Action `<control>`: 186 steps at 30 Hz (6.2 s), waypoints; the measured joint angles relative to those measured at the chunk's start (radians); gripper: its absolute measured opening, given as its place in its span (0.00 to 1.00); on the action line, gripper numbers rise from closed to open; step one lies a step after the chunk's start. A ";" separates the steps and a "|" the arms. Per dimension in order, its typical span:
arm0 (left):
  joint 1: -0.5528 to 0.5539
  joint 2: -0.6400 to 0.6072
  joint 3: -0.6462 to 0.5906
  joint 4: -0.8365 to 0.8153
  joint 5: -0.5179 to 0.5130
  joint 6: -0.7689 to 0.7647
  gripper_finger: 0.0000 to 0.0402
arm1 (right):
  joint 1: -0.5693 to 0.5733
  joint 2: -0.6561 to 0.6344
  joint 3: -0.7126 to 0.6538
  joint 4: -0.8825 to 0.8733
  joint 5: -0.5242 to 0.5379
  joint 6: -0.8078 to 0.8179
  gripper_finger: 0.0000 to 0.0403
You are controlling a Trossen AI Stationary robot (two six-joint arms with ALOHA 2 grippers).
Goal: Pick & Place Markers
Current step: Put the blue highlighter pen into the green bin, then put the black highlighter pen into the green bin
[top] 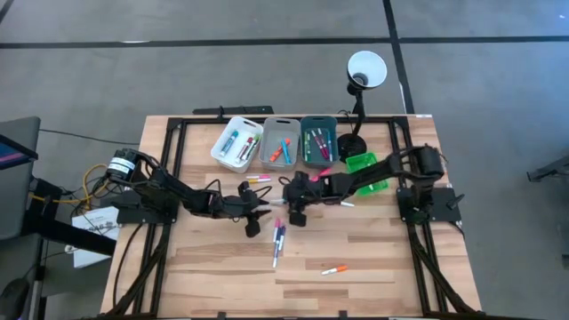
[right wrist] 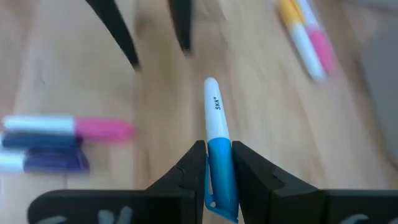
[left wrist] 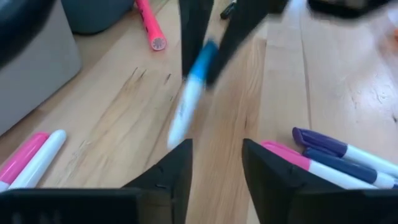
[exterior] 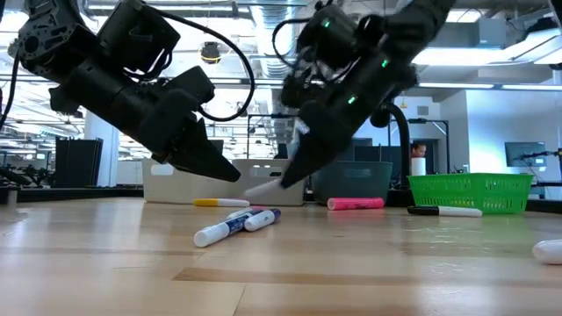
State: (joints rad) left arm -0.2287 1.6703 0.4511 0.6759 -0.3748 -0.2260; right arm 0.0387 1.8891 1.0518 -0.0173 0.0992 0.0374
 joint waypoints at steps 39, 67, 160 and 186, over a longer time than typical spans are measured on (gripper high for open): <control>0.000 0.000 -0.009 0.007 -0.024 -0.071 0.38 | 0.131 -0.726 -0.336 -1.040 0.411 1.196 0.14; 0.000 0.000 -0.009 0.014 -0.024 -0.068 0.38 | -0.106 -0.448 -0.371 -0.892 0.303 0.941 0.25; 0.000 0.001 -0.010 0.084 -0.024 -0.073 0.38 | -0.062 -0.577 0.038 -1.255 0.228 0.642 0.11; 0.000 0.001 -0.010 0.091 -0.024 -0.097 0.38 | -0.329 -0.619 -0.312 -0.959 0.169 0.722 0.11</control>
State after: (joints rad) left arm -0.2284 1.6711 0.4416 0.7666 -0.3992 -0.3229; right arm -0.2905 1.2702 0.7403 -0.9758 0.2684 0.7596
